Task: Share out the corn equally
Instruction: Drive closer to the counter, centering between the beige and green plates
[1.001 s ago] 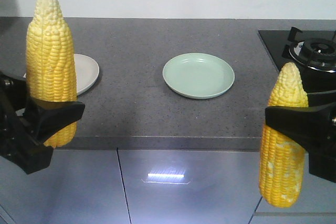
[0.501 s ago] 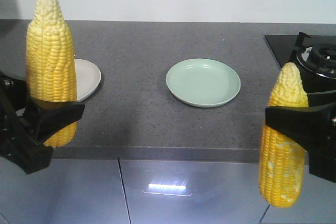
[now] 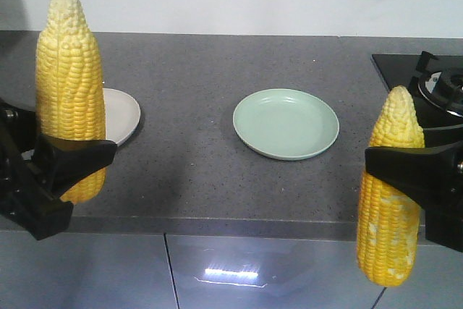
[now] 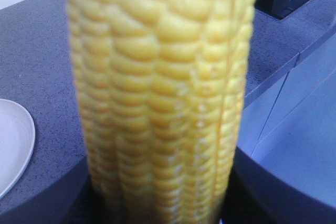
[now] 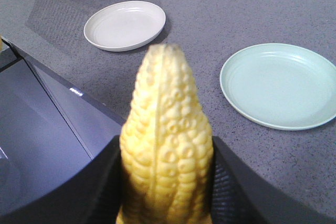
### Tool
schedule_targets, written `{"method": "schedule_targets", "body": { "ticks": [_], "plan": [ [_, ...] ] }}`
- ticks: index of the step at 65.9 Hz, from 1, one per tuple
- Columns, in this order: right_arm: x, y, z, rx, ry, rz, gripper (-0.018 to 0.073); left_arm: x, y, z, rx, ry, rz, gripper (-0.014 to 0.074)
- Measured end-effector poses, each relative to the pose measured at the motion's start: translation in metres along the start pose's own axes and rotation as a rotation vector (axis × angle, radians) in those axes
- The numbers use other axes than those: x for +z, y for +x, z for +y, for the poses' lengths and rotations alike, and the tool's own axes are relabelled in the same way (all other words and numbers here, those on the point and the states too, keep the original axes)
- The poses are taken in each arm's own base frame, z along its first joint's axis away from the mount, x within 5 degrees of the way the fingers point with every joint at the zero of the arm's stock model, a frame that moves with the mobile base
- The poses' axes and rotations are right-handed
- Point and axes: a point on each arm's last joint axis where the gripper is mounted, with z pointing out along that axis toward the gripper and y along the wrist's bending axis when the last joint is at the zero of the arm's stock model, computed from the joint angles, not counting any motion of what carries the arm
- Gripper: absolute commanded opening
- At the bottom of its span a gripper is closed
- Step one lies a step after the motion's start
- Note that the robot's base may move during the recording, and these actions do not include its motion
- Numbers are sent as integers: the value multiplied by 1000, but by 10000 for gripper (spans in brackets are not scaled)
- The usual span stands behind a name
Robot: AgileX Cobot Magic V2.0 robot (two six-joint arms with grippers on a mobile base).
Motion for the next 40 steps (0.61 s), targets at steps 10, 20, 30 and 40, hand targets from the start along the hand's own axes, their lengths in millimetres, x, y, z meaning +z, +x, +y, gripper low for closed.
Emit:
{"method": "schedule_targets", "body": {
  "ticks": [10,20,30,40],
  "plan": [
    [0,0,0,0,0,0,194,0,0,0,0,0,0,300],
    [0,0,0,0,0,0,194,0,0,0,0,0,0,300],
    [0,0,0,0,0,0,194,0,0,0,0,0,0,300],
    [0,0,0,0,0,0,194,0,0,0,0,0,0,300]
  ]
}}
